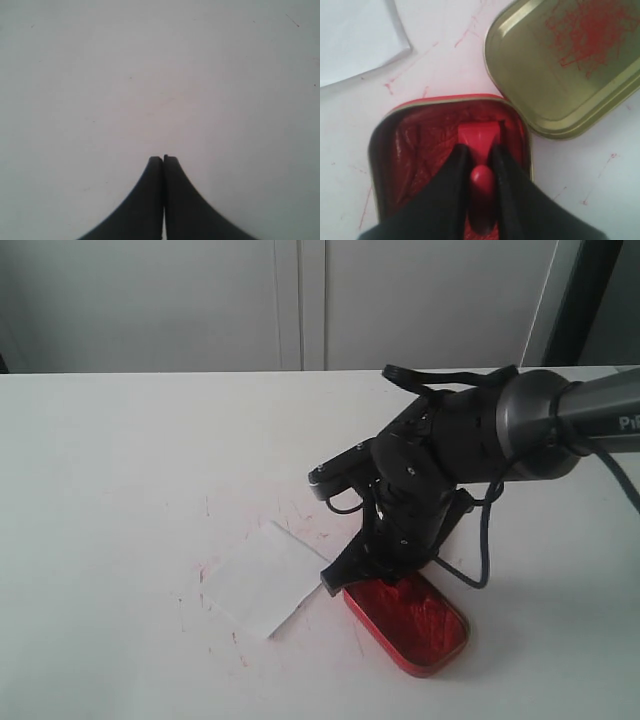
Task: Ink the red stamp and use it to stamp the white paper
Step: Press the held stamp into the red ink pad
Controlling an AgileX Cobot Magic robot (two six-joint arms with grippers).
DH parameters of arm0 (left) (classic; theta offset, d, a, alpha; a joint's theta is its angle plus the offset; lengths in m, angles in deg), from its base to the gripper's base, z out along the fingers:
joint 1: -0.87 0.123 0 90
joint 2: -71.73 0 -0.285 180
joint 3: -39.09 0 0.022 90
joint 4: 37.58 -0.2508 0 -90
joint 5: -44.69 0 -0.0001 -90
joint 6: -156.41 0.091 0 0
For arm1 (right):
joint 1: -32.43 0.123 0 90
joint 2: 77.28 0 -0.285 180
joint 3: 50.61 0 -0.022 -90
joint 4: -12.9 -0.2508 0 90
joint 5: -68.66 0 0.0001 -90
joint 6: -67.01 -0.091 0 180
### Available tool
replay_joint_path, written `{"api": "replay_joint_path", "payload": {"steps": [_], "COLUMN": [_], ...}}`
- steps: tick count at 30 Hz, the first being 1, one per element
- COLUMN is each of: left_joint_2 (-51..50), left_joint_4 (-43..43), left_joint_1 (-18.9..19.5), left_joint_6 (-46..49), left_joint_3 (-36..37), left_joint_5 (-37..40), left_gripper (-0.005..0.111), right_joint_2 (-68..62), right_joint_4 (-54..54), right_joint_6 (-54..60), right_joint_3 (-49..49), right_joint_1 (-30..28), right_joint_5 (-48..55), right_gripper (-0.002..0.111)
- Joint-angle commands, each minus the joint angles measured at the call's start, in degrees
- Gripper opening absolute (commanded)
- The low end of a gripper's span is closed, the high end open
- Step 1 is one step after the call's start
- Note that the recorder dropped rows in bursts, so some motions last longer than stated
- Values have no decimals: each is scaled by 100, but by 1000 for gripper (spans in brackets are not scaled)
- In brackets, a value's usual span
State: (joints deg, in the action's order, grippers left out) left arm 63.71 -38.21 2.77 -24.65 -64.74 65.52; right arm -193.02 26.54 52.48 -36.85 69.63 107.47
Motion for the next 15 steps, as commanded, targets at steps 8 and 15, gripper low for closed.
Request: {"api": "replay_joint_path", "payload": {"steps": [8, 15], "left_joint_2": [23, 23], "left_joint_4": [17, 17], "left_joint_1": [-55, -55], "left_joint_6": [-17, -17], "left_joint_3": [43, 43], "left_joint_5": [0, 0], "left_gripper": [0, 0], "right_joint_2": [-670, -277], "right_joint_4": [-6, 5], "right_joint_6": [-54, -54], "right_joint_3": [83, 64], "right_joint_1": [4, 4], "right_joint_5": [226, 123], "right_gripper": [0, 0]}}
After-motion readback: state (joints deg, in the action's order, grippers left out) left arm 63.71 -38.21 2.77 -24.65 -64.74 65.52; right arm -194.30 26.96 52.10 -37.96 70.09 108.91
